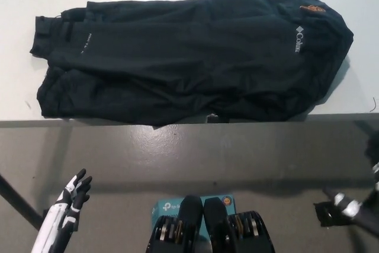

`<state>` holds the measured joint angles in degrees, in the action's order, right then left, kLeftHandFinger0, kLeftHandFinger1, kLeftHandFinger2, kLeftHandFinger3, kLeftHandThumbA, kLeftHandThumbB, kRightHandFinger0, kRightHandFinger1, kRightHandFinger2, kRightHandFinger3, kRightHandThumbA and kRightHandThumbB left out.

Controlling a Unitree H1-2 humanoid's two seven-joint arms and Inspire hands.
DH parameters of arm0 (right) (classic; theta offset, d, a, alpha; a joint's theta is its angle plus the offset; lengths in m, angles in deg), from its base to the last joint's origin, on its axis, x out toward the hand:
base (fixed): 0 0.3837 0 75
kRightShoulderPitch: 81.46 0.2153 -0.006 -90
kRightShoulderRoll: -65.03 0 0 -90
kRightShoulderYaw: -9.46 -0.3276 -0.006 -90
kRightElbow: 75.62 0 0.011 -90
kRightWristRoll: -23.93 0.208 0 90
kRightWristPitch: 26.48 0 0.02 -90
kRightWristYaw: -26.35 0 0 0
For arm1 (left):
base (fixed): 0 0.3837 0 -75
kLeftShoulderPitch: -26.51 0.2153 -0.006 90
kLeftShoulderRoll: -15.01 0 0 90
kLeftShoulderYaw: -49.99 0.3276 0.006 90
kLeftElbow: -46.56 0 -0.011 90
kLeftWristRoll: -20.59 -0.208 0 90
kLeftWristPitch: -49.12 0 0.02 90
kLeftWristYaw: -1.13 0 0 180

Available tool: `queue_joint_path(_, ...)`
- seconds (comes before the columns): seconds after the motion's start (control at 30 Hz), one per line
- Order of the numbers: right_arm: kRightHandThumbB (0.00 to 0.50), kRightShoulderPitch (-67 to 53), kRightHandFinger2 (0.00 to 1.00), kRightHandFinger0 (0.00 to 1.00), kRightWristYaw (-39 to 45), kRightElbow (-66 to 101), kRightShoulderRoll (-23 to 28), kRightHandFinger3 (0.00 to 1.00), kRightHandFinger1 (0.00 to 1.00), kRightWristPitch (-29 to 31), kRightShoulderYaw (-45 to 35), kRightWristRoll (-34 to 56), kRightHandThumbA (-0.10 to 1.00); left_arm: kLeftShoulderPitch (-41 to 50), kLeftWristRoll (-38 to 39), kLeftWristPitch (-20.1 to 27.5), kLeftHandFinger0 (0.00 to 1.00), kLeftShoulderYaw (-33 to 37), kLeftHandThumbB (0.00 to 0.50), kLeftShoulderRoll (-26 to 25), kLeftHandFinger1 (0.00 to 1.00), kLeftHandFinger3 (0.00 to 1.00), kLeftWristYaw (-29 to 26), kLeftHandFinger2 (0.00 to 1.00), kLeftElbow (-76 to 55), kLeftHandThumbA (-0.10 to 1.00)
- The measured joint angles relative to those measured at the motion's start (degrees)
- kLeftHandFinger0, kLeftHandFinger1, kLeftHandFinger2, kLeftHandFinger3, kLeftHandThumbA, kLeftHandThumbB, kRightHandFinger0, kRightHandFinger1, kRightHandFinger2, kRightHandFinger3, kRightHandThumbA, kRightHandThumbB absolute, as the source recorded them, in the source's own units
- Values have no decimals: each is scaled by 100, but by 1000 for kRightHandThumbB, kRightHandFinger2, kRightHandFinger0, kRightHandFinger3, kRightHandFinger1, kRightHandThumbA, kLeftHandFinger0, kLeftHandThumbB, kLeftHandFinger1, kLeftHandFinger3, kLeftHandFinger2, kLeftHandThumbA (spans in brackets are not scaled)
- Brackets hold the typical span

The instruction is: The robot grabs the right edges of the black jacket on the table, and folds it in half

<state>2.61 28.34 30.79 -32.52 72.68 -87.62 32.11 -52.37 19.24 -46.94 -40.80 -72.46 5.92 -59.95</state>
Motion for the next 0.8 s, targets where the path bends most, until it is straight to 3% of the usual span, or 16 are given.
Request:
queue_joint_path(0.33, 319, 1350, 1000, 1000, -55, -291, 699, 1000, 1000, -786, -597, 1110, 1000, 11, 0, -9, 1000, -1, 0, 4, 1000, 1000, -1, 1000, 18, 915)
queue_joint_path(0.37, 241, 1479, 1000, 1000, -53, -355, 743, 1000, 1000, -844, -642, 1183, 1000, 11, 0, -9, 1000, -1, 0, 3, 1000, 1000, -1, 1000, 19, 917)
queue_joint_path(0.4, 293, 1597, 1000, 1000, -49, -450, 791, 1000, 1000, -923, -699, 1276, 1000, 13, 0, -10, 1000, -2, 0, 3, 1000, 1000, -1, 1000, 19, 927)
queue_joint_path(0.8, 307, 4019, 1000, 1000, 237, -3633, 1263, 1000, 1000, -2327, -1463, 2578, 1000, 9, 6, -24, 1000, -4, 0, -1, 1000, 1000, 2, 1000, 10, 953)
